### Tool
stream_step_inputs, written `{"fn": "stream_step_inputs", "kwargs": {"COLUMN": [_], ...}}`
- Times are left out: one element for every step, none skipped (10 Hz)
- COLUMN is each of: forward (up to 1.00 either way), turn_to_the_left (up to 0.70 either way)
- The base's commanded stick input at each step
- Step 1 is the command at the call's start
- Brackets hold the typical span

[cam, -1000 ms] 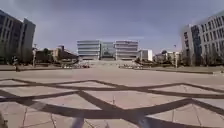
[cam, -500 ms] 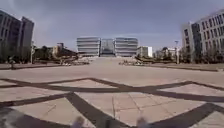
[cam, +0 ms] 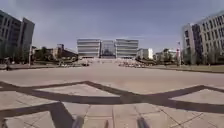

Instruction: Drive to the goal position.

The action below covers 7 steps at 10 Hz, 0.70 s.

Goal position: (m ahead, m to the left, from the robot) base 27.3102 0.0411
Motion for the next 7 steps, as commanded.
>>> {"fn": "stream_step_inputs", "kwargs": {"forward": [1.00,1.00,1.00,1.00,1.00,1.00,1.00], "turn_to_the_left": [0.00,0.00,0.00,0.00,0.00,0.00,0.00]}}
